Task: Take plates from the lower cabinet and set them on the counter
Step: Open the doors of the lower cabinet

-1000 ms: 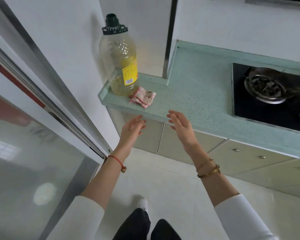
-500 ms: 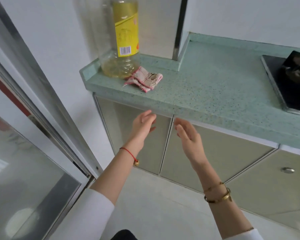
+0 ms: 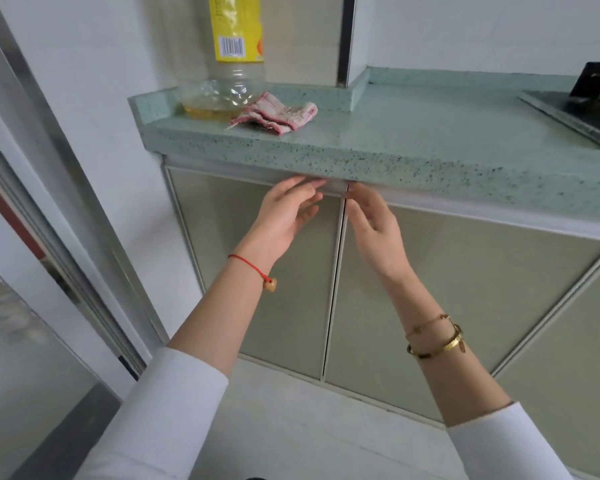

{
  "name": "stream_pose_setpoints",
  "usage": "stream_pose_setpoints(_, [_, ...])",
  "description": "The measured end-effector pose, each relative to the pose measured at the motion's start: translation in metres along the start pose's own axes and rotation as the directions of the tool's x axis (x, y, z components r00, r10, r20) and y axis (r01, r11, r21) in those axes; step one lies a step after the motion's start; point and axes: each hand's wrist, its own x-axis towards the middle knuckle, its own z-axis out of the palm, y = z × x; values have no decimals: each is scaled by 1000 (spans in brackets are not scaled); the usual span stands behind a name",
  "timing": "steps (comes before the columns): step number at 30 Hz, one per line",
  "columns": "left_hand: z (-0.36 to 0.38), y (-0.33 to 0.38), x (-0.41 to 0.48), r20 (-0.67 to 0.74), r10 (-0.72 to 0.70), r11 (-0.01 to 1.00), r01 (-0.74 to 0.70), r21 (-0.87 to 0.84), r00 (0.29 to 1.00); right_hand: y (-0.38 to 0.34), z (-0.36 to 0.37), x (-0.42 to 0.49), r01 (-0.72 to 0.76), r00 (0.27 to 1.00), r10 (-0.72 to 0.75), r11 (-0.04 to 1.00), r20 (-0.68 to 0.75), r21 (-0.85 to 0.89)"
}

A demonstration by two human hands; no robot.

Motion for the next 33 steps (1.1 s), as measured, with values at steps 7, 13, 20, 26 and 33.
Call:
stream_pose_setpoints(7, [-8, -7, -13, 10, 34, 999, -33, -43, 999, 1, -10, 1, 64, 998, -65, 995, -6, -71])
stream_pose_setpoints(13, [-31, -7, -39, 40, 54, 998, -52, -36, 998, -9, 5, -17, 131, 986, -127, 991, 111, -29])
stream_pose_setpoints(20, [-56, 0, -92, 1, 155, 988, -155, 1, 988, -26, 36, -52, 347, 930, -355, 934, 97, 86])
stream_pose_setpoints(26, [-79, -5, -160, -185, 407, 903, -364, 228, 894, -49, 65, -72, 539, 825, -542, 840, 164, 64])
stream_pose_setpoints(33, [-96, -33, -210, -175, 730, 508, -354, 785, 660, -68, 91, -81, 630, 757, -633, 773, 161, 72])
